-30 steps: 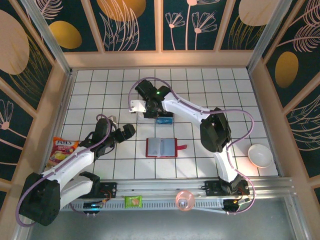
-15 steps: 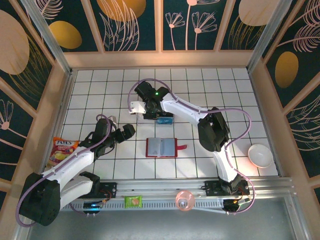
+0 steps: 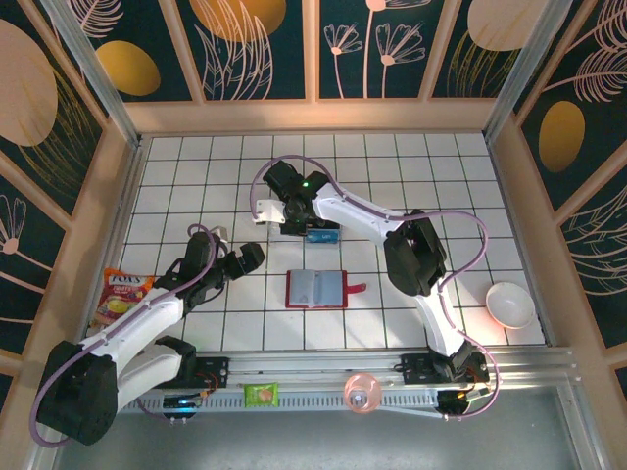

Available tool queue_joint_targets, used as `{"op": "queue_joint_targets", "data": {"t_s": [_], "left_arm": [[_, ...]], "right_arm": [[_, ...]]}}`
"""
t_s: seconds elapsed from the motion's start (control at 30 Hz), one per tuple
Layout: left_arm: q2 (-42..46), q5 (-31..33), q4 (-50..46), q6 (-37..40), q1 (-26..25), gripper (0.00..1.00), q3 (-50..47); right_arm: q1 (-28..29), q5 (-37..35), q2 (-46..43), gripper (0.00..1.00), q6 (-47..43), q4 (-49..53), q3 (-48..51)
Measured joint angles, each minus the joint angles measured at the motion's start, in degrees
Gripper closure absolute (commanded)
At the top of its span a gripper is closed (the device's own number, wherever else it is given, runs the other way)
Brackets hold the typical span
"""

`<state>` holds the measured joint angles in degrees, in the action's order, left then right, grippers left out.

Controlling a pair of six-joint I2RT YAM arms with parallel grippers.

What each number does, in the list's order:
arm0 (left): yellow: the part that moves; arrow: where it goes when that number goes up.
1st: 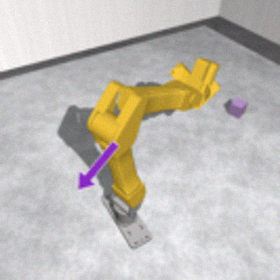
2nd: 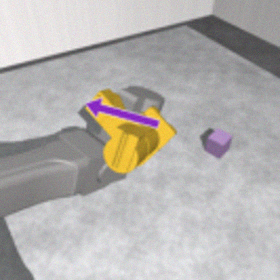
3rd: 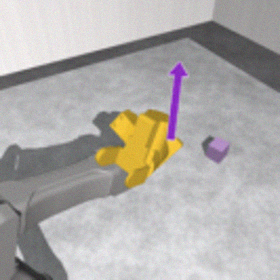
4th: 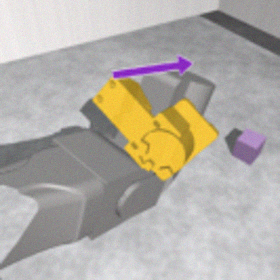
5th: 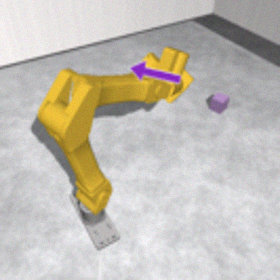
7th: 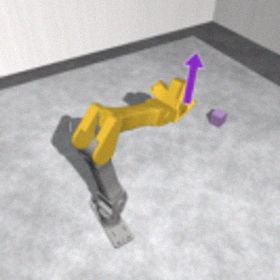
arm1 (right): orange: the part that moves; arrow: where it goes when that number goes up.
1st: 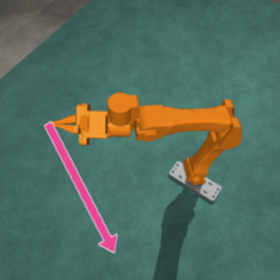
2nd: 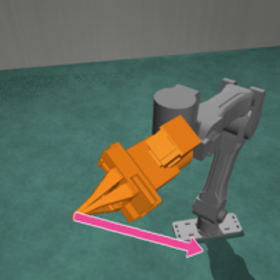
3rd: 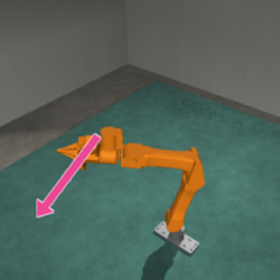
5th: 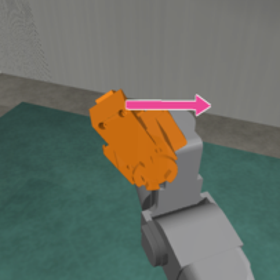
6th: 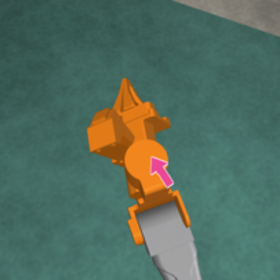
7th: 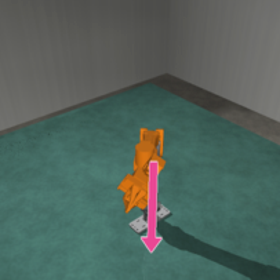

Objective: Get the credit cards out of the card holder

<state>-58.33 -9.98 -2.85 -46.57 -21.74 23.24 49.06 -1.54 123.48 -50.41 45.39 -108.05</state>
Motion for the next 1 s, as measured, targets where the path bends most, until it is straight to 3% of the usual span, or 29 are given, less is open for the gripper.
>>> {"op": "queue_joint_targets", "data": {"t_s": [0.27,0.37,0.43,0.7,1.0], "left_arm": [[0.3,0.0,0.0,0.0,0.0,0.01,0.0],[0.3,0.0,0.0,0.0,0.0,0.01,0.0],[0.3,0.0,0.0,0.0,0.0,0.01,0.0],[0.3,0.0,0.0,0.0,0.0,0.01,0.0],[4.5,0.0,0.4,-0.4,0.0,0.01,-0.7]], "right_arm": [[0.0,-0.2,0.8,1.0,0.2,0.0,-0.2],[0.0,-0.3,0.9,0.83,0.4,0.0,-0.2],[0.0,-0.6,0.9,0.78,0.4,-0.3,-0.2],[0.0,-1.9,0.9,0.72,1.8,-3.7,-0.2],[-0.6,1.4,0.0,0.64,8.7,-9.7,-2.3]]}}
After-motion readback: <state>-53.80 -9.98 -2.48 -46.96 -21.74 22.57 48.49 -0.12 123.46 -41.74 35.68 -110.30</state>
